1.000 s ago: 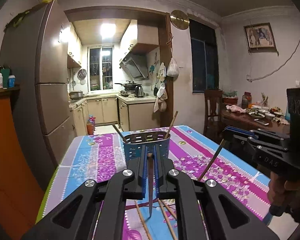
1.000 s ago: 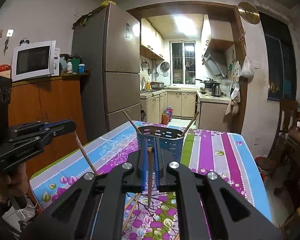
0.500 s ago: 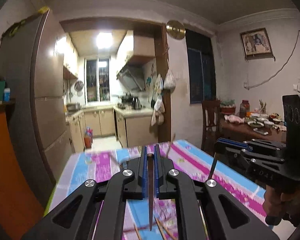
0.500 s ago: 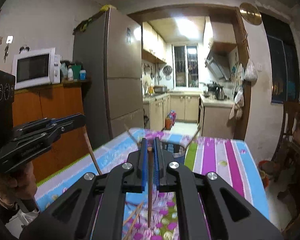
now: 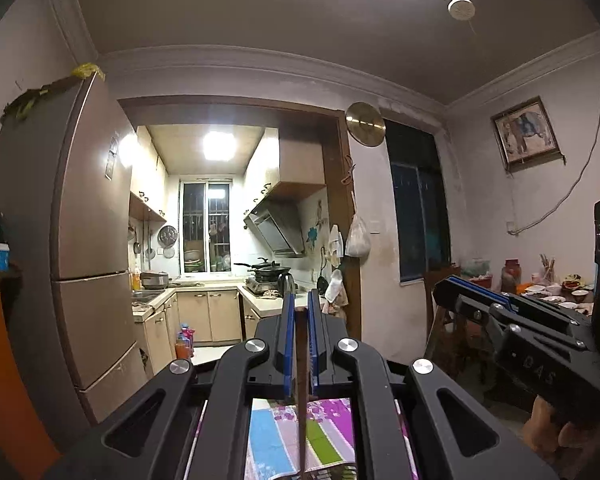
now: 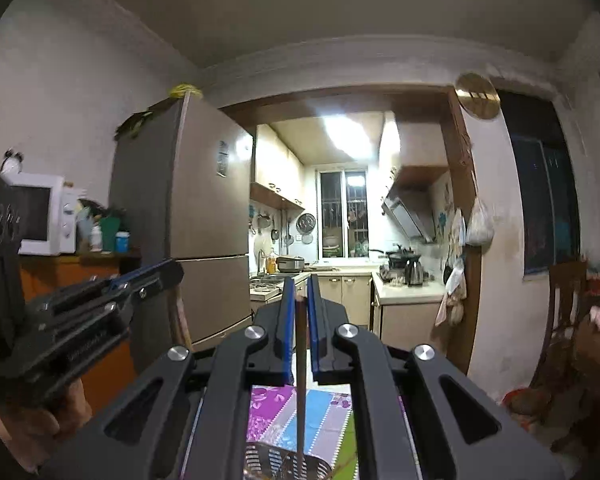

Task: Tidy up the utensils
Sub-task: 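Lower the left tool's chopstick into the holder and open while the right tool releases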

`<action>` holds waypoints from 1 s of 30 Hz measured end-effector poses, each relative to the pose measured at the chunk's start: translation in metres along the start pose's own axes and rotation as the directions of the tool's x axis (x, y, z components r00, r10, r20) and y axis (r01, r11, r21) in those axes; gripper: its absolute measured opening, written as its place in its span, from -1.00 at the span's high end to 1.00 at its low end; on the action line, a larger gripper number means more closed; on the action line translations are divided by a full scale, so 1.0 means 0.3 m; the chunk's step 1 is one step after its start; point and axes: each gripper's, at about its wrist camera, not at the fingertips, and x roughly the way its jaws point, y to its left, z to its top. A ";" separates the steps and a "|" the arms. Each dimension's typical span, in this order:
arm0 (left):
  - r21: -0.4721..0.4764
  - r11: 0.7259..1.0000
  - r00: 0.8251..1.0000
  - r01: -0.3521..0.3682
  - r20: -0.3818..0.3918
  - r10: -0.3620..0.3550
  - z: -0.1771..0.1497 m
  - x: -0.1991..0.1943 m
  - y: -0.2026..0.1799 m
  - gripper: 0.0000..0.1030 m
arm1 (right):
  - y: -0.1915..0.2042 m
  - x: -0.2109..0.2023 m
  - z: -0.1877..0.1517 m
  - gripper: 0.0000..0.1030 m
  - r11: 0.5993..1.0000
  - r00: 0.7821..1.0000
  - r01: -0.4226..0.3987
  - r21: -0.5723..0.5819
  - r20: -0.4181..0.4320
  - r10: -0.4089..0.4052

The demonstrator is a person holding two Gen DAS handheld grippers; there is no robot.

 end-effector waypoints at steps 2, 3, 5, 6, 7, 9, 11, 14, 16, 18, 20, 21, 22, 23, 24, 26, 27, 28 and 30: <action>0.007 1.000 1.000 -0.012 -0.008 0.012 -0.060 0.063 0.008 0.85 | -0.037 0.061 -0.045 0.91 0.999 1.000 0.010 0.035 -0.018 -0.009; 0.003 1.000 1.000 -0.007 -0.017 0.007 -0.082 0.088 0.018 0.85 | -0.049 0.084 -0.070 0.91 0.999 0.999 0.015 0.049 -0.031 -0.013; -0.003 1.000 0.999 0.000 -0.037 0.000 -0.132 0.138 0.031 0.85 | -0.085 0.142 -0.140 0.91 0.995 0.997 0.020 0.094 -0.077 -0.013; -0.008 1.000 0.999 -0.002 -0.053 0.002 -0.155 0.160 0.042 0.85 | -0.090 0.160 -0.161 0.91 0.994 0.995 0.022 0.108 -0.094 -0.011; -0.019 1.000 0.997 0.000 -0.073 -0.001 -0.186 0.177 0.050 0.85 | -0.104 0.183 -0.207 0.91 0.991 0.992 0.022 0.135 -0.126 -0.004; -0.032 0.999 0.993 0.000 -0.118 -0.004 -0.258 0.204 0.067 0.85 | -0.121 0.214 -0.270 0.91 0.983 0.985 0.017 0.181 -0.170 0.014; -0.041 0.999 0.987 0.001 -0.163 -0.007 -0.325 0.226 0.081 0.85 | -0.134 0.240 -0.337 0.91 0.972 0.976 0.013 0.234 -0.216 0.039; -0.053 0.999 0.975 -0.011 -0.223 -0.001 -0.409 0.258 0.108 0.85 | -0.138 0.264 -0.424 0.90 0.958 0.959 0.015 0.286 -0.275 0.067; -0.059 0.998 0.969 -0.019 -0.248 0.004 -0.446 0.267 0.122 0.85 | -0.129 0.269 -0.457 0.90 0.958 0.953 0.028 0.286 -0.298 0.062; -0.060 0.997 0.964 -0.039 -0.264 0.022 -0.477 0.261 0.132 0.84 | -0.128 0.268 -0.478 0.89 0.958 0.947 0.052 0.283 -0.320 0.043; -0.070 0.996 0.961 -0.051 -0.273 0.030 -0.485 0.257 0.155 0.82 | -0.139 0.249 -0.481 0.65 0.959 0.944 0.097 0.266 -0.331 -0.004; -0.072 0.995 0.962 -0.064 -0.269 0.043 -0.478 0.249 0.166 0.82 | -0.146 0.242 -0.474 0.51 0.960 0.946 0.109 0.260 -0.323 -0.020; -0.075 0.994 0.963 -0.074 -0.264 0.052 -0.463 0.250 0.177 0.79 | -0.159 0.218 -0.458 0.25 0.959 0.951 0.129 0.250 -0.305 -0.049; -0.084 0.993 0.967 -0.085 -0.248 0.062 -0.439 0.229 0.186 0.63 | -0.177 0.195 -0.441 0.20 0.959 0.956 0.143 0.244 -0.285 -0.070; -0.089 0.991 0.971 -0.100 -0.226 0.078 -0.415 0.204 0.198 0.40 | -0.195 0.166 -0.415 0.20 0.960 0.960 0.157 0.233 -0.263 -0.093; -0.068 0.989 0.977 -0.132 -0.177 0.118 -0.374 0.138 0.210 0.33 | -0.223 0.122 -0.382 0.20 0.960 0.963 0.180 0.214 -0.237 -0.128; -0.041 0.989 0.977 -0.145 -0.161 0.137 -0.356 0.111 0.210 0.32 | -0.240 0.097 -0.367 0.20 0.960 0.963 0.192 0.204 -0.225 -0.145; -0.016 0.987 0.976 -0.160 -0.151 0.156 -0.342 0.090 0.205 0.32 | -0.260 0.061 -0.349 0.20 0.960 0.963 0.208 0.188 -0.211 -0.167; 0.050 0.976 0.968 -0.211 -0.127 0.216 -0.318 0.029 0.198 0.32 | -0.281 -0.001 -0.329 0.20 0.961 0.962 0.227 0.160 -0.190 -0.196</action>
